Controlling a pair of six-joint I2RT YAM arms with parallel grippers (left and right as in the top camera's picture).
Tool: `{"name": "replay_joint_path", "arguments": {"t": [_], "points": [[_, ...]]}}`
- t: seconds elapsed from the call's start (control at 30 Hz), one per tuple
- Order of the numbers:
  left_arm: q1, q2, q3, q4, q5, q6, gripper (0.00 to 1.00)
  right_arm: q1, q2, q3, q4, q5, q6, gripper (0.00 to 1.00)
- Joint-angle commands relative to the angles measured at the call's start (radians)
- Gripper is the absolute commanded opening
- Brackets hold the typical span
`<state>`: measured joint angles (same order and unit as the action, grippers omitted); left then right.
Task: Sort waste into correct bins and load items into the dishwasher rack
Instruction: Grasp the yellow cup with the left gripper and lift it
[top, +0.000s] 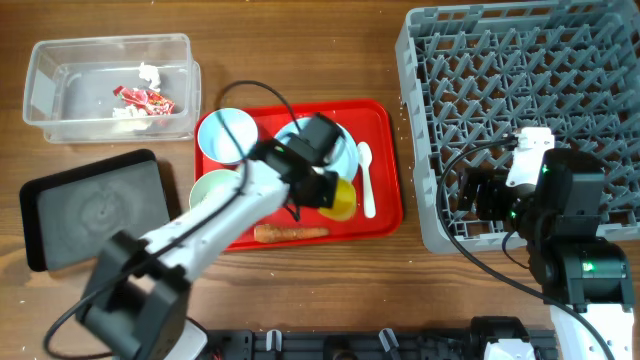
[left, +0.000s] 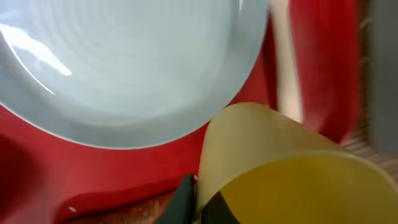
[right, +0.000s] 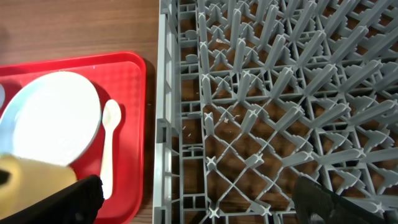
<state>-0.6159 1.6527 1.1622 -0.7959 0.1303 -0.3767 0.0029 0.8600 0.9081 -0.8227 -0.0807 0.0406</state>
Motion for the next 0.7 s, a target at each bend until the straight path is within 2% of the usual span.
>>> {"name": "replay_joint_path", "arguments": {"t": [0.0, 0.1, 0.17, 0.2, 0.23, 0.27, 0.4, 0.67], "points": [[0.169, -0.092, 0.044, 0.070, 0.355, 0.006, 0.04, -0.004, 0.034, 0.018, 0.049, -0.020, 0.060, 1.00], [0.318, -0.075, 0.044, 0.157, 0.735, 0.006, 0.04, -0.004, 0.138, 0.018, 0.121, -0.282, 0.026, 1.00], [0.396, -0.051, 0.044, 0.217, 0.963, 0.005, 0.04, -0.004, 0.231, 0.018, 0.200, -0.623, -0.068, 1.00], [0.417, -0.038, 0.044, 0.239, 1.026, 0.003, 0.04, -0.004, 0.264, 0.018, 0.233, -0.769, -0.120, 1.00], [0.426, -0.031, 0.044, 0.245, 1.042, 0.001, 0.04, -0.004, 0.314, 0.018, 0.284, -0.977, -0.185, 1.00], [0.429, -0.023, 0.044, 0.246, 1.042, 0.001, 0.04, -0.004, 0.342, 0.018, 0.314, -1.074, -0.208, 1.00], [0.406, 0.002, 0.044, 0.270, 1.106, -0.007, 0.04, -0.004, 0.473, 0.018, 0.478, -1.340, -0.224, 1.00], [0.322, 0.010, 0.044, 0.412, 1.141, -0.131, 0.04, 0.003, 0.531, 0.018, 0.587, -1.381, -0.221, 1.00]]}}
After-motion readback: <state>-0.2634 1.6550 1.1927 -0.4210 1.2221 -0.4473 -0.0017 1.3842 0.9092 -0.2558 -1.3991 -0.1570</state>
